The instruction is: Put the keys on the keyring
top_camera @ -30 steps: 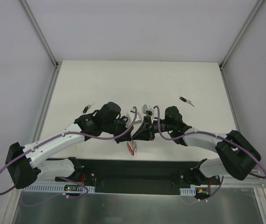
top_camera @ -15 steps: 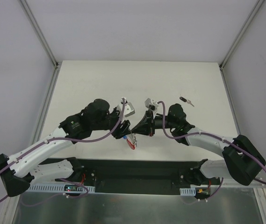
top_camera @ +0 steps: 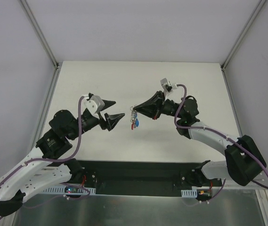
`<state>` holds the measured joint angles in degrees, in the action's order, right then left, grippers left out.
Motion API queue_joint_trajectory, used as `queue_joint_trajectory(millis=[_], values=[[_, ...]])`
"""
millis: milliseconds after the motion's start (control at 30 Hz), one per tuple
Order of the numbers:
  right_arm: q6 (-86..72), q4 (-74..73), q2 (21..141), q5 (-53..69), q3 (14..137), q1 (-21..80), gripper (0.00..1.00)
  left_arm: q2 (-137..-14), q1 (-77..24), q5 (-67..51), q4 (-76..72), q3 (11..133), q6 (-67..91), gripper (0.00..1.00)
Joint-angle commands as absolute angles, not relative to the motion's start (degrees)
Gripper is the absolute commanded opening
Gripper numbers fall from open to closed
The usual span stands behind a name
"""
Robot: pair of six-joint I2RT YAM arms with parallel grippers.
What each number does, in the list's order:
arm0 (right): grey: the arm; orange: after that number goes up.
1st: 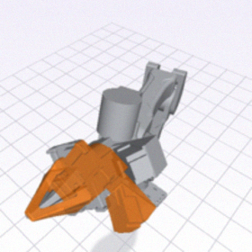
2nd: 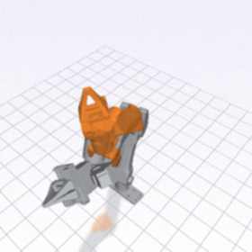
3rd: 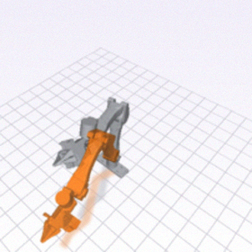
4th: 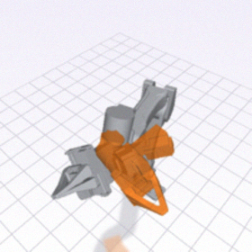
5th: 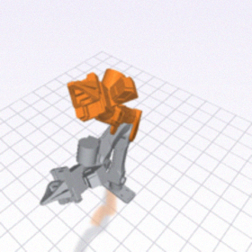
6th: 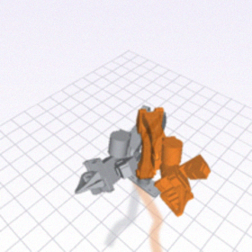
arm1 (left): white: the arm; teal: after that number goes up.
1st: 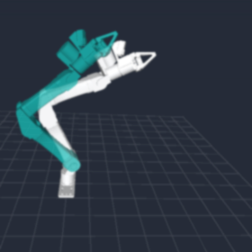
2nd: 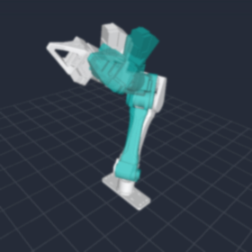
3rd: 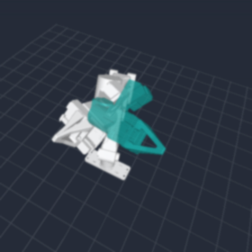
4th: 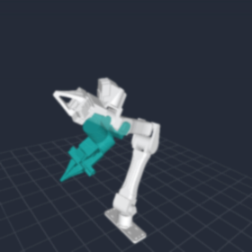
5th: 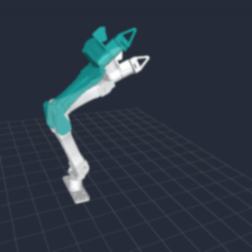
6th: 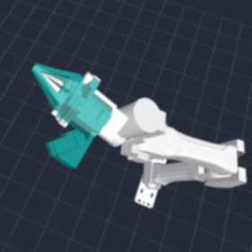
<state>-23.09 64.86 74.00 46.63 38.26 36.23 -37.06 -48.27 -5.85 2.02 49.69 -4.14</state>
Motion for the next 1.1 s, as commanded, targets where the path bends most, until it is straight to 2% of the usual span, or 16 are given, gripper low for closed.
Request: queue_joint_trajectory(millis=[0,233,433,700,900,1067], values=[[-34.54,84.11,77.78,48.16,43.59,35.68,0.01,-40.16,-44.05,-12.03,-3.43,50.1,-0.97,0.62],[-35.77,84.55,78.66,50.8,46.4,35.51,0.01,-42.45,-30.86,-28.72,-12.56,46.93,11.33,0.61],[-37.09,84.46,79.54,54.4,48.86,35.51,0.01,-45.87,-27.87,-37.6,-14.06,49.04,13.36,0.62],[-37.71,84.46,80.51,57.22,50.27,35.33,0.01,-50.18,-23.82,-55.09,-17.31,51.06,18.28,0.61],[-37.88,84.38,81.12,57.66,51.06,35.33,0.01,-51.68,-23.82,-58.44,-19.95,50.01,20.74,0.51],[-38.32,84.46,81.65,57.92,51.59,35.51,0.01,-51.85,-23.82,-57.92,-20.65,49.4,20.48,0.47]])
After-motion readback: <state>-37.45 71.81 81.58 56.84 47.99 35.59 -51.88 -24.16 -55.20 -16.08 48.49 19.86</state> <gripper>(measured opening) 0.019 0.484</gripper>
